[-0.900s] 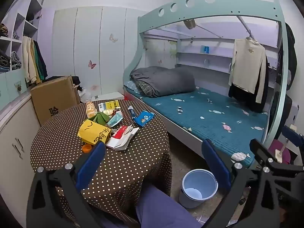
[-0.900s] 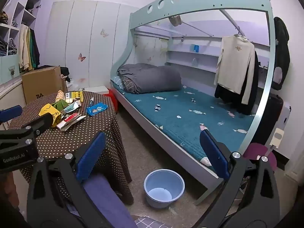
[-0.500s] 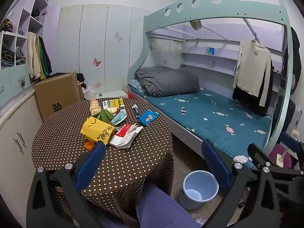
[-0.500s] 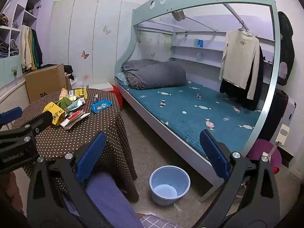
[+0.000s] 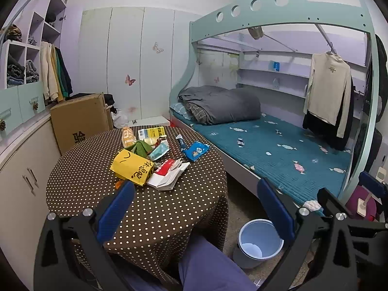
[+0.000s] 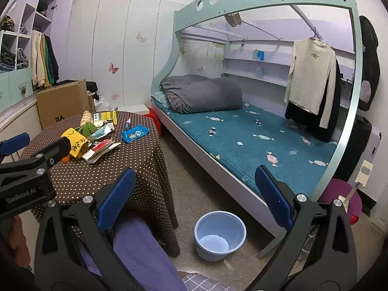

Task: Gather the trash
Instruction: 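Approach the polka-dot table with both grippers open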

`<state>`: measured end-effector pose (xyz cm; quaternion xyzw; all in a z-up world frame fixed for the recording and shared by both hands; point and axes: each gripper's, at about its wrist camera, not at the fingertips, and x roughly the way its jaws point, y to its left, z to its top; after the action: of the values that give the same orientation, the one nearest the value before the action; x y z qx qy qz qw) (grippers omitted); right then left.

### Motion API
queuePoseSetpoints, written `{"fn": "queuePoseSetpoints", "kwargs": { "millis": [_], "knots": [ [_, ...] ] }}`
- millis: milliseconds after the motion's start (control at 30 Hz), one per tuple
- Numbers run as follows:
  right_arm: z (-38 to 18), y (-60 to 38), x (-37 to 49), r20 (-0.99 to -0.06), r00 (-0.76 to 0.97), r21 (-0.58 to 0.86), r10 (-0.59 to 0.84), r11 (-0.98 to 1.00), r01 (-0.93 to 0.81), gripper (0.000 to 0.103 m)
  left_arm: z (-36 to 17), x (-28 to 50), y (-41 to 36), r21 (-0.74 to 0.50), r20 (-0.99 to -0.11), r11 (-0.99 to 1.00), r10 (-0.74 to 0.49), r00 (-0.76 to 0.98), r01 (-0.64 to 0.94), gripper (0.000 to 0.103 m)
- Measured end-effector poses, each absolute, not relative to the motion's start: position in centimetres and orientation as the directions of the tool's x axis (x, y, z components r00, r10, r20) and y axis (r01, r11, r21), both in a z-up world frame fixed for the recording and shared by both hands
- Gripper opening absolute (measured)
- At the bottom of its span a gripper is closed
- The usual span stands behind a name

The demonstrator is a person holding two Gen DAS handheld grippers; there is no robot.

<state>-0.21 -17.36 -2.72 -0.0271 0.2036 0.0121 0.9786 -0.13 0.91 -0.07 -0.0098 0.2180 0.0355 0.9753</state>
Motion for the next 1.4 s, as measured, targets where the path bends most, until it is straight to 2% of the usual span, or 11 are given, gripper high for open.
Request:
{"fn": "queuePoseSetpoints", "kwargs": {
  "millis": [1400],
  "knots": [
    [-1.8, -16.9, -0.2, -0.398, 0.915, -0.028, 0.057, 0.997, -0.074, 0.097, 0.2, -0.8, 2.0, -0.022, -0.422, 0.994, 0.085, 0.903, -0.104, 0.099]
  ]
}}
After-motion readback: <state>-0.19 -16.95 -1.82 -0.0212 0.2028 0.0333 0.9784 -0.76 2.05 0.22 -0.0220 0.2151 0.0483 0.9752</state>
